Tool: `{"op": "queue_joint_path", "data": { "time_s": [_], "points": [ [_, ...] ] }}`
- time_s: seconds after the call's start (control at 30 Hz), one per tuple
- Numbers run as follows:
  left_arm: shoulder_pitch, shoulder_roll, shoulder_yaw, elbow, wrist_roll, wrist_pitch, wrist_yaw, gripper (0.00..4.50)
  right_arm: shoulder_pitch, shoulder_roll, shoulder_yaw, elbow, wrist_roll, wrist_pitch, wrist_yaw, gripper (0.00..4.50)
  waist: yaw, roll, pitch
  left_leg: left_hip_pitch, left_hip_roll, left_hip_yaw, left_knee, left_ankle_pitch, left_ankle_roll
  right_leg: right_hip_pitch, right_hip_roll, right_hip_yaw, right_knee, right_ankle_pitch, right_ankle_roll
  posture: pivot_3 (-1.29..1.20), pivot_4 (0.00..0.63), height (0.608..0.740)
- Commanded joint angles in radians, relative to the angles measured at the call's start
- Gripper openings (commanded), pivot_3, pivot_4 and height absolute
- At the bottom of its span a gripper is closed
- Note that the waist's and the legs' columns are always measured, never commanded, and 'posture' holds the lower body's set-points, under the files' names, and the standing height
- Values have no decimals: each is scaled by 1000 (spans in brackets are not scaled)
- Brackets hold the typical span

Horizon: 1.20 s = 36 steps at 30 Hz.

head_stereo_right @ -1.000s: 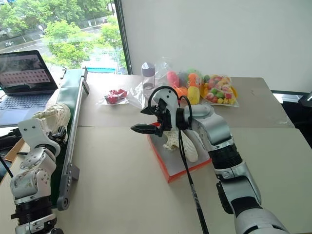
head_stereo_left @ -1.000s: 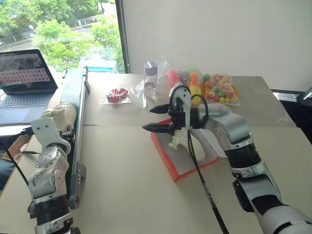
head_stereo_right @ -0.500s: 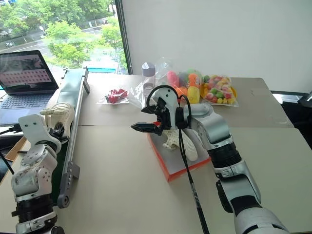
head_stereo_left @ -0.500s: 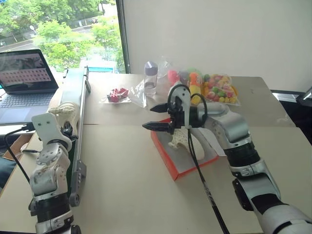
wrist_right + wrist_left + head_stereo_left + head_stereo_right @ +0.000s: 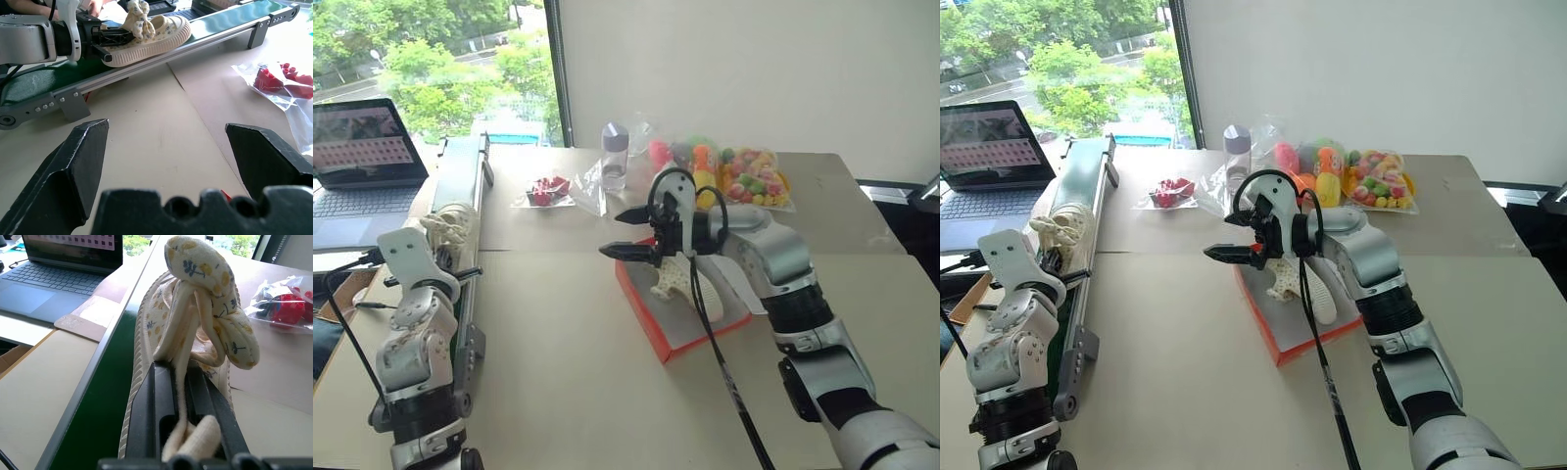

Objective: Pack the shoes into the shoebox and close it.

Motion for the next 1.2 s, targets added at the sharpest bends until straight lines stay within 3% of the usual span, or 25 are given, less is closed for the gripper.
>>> {"op": "queue_joint_path", "data": {
  "time_s": [0.03,0.2,0.37,0.47,0.67,1.2],
  "points": [
    [-55,6,2,-53,-25,-36,-12,61,-31,11,-40,-16,20,-15,-9,4500,0,0,0,0,0,0,0,0,0,0,0,0,0,0,0,0,150,740],
    [-156,-12,-57,-131,-92,-26,-57,61,-94,93,-194,30,134,73,-113,4500,0,0,0,-2,0,-1,0,0,0,0,0,-1,0,2,-3,0,150,740],
    [-291,-81,-185,-197,-174,44,-93,61,-270,182,-493,263,278,142,-406,4500,5,0,0,-5,-1,-2,1,3,5,-1,0,-2,-1,3,-2,0,150,740],
    [-336,-110,-222,-199,-192,71,-93,61,-328,191,-597,359,339,194,-512,4500,5,0,0,-5,-2,-2,1,3,7,-1,0,-2,-2,4,-2,0,150,740],
    [-443,-185,-321,-116,-205,66,-122,61,-346,206,-661,386,396,265,-614,4500,-7,0,0,-7,-1,-3,-2,4,10,-2,2,0,-1,3,-1,0,150,740],
    [-473,-256,-358,-37,-198,37,-161,61,-298,208,-664,317,439,290,-670,4500,-6,0,0,-7,-2,-3,0,4,11,-2,2,1,-2,2,1,0,150,740]
  ]
}}
